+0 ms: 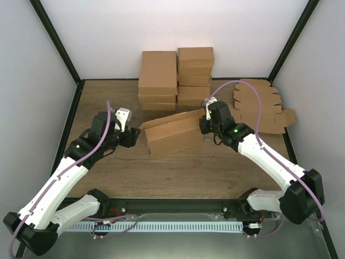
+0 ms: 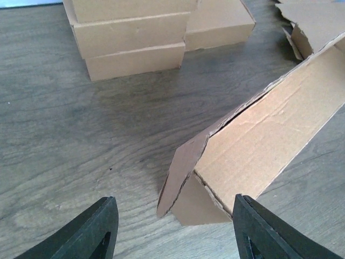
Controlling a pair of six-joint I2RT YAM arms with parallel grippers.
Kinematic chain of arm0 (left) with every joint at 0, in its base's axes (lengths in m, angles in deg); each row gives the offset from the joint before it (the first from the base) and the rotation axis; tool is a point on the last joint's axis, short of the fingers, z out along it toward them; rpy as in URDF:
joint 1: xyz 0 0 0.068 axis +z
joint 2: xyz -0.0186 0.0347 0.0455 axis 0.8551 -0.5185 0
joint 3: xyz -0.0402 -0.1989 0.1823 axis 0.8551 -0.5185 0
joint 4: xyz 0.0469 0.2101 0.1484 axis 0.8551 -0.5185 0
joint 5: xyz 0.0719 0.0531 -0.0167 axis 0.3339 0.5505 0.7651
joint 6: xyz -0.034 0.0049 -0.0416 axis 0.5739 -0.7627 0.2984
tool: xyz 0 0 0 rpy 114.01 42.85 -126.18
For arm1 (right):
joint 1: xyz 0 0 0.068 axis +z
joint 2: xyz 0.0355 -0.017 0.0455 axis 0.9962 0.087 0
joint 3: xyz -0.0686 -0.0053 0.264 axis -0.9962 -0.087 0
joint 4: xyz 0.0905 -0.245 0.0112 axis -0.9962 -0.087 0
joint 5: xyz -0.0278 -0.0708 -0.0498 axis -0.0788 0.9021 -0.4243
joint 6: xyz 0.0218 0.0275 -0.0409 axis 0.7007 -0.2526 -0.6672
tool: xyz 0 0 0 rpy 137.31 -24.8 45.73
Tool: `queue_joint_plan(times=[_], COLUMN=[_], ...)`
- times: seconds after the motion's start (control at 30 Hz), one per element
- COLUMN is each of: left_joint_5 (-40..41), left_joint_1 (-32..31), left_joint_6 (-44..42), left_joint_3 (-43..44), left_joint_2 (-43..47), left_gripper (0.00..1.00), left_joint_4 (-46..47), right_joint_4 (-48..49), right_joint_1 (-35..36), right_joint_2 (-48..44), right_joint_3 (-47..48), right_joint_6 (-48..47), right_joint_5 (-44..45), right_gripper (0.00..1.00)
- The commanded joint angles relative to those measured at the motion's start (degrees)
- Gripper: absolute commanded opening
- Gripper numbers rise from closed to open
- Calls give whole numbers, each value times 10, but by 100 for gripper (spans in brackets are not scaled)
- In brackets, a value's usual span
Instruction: Fold the paper box
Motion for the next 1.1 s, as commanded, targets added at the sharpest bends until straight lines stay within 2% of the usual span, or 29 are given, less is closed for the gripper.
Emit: queue_joint_plan(times=[0.0,0.43,0.63,0.8,0.93,1.07], left_joint_5=[-9,-45,-33,-21,3,38], left_joint_1=[3,2,2,2,2,2], left_joint_6=[-1,25,35,42,38,40], left_joint_3=[-19,-37,-33,-39,-44,-46], left_joint_2=[1,14,-5,-28,-60,-67], left_gripper=[61,58,52,52,51,47], left_joint_4=[23,66,75,68,54,58], right_joint_4=[1,0,3,4,5,3], right_joint_1=[3,2,3,3,3,3], right_joint_2=[-2,-8,-8,-10,-11,-8], right_joint_3=[-1,2,2,-1,-1,2], right_joint_6=[-3,14,15,16,15,17], right_joint_5=[-3,6,3,-1,-4,-10], right_gripper=[1,1,1,1,1,1])
